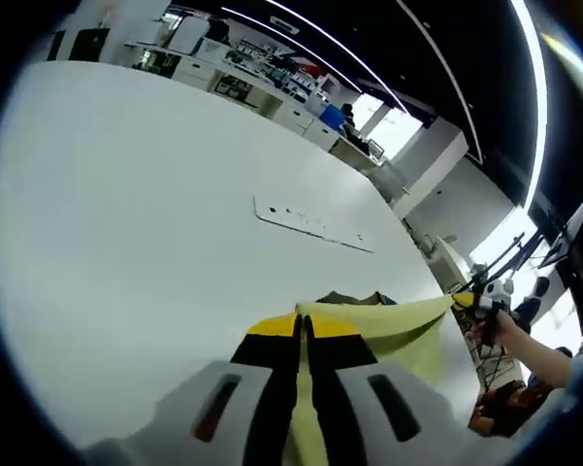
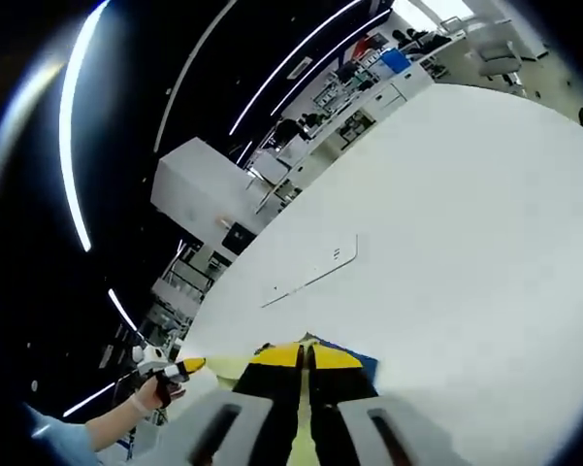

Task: Fold the garment on the visible template until the final outline fits inside the template.

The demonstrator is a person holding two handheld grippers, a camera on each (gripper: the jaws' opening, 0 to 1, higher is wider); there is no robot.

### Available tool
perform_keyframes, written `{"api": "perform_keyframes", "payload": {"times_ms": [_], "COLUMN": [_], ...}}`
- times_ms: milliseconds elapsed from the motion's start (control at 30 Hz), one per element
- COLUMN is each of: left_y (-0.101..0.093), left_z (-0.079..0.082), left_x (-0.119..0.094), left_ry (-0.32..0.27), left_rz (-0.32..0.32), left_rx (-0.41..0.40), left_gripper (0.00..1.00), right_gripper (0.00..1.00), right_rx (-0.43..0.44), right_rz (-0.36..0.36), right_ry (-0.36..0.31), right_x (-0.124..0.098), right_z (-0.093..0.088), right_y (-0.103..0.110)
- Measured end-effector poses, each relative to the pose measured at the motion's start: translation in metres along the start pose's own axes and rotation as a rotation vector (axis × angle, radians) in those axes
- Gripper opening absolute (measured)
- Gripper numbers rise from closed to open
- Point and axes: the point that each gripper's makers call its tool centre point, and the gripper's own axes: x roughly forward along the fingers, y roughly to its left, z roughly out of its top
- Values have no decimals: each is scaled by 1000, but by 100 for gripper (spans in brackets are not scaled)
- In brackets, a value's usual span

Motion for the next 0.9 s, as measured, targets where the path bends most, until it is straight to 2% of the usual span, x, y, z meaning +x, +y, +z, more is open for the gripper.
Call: {"api": "perform_keyframes", "payload": {"times_ms": [133,533,900], "left_y": [9,26,33], "left_z": [-10,-41,-47], "left_x": [7,19,22], "left_ry": [18,84,86], "left_rz": [14,55,72], "left_rx": [-22,-22,-33], "left_gripper": [0,0,0], "right_gripper": [0,0,0], "right_rx": [5,19,-1], "right_rz": [-38,-106,-157], "right_ry": [29,83,128], "right_x": [6,14,16], "right_z": [-10,-32,-50], "right_y": [-16,-38,-49]}}
